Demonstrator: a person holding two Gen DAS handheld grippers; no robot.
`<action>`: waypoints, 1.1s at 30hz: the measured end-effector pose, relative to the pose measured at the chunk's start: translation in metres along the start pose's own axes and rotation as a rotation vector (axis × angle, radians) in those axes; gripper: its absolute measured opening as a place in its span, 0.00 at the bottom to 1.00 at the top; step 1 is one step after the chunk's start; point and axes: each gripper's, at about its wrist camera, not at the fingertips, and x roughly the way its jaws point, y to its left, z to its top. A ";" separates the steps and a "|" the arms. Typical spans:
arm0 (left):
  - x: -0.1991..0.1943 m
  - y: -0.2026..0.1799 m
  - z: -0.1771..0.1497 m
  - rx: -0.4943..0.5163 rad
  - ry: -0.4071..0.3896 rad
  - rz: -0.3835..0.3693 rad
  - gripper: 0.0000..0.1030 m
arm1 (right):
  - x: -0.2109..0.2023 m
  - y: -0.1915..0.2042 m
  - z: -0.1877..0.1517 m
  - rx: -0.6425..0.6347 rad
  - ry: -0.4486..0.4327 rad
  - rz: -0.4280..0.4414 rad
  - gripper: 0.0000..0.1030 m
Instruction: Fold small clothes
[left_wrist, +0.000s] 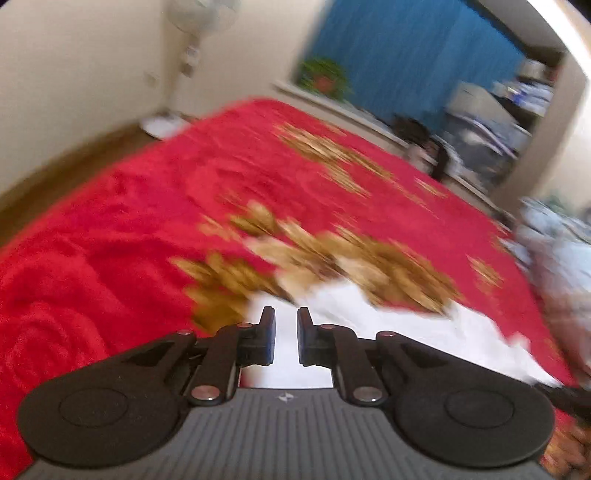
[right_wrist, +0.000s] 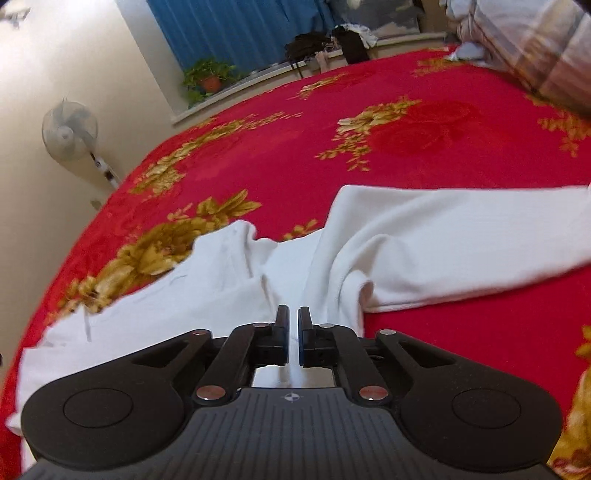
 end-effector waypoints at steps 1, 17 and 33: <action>-0.004 -0.003 -0.004 0.015 0.034 -0.050 0.11 | 0.003 -0.001 0.000 0.013 0.026 0.024 0.22; 0.006 -0.031 -0.086 0.232 0.263 0.201 0.14 | 0.025 0.003 -0.014 -0.114 0.151 -0.018 0.05; -0.155 -0.085 -0.101 0.263 -0.135 0.229 0.61 | -0.133 -0.122 0.059 0.066 -0.137 -0.089 0.45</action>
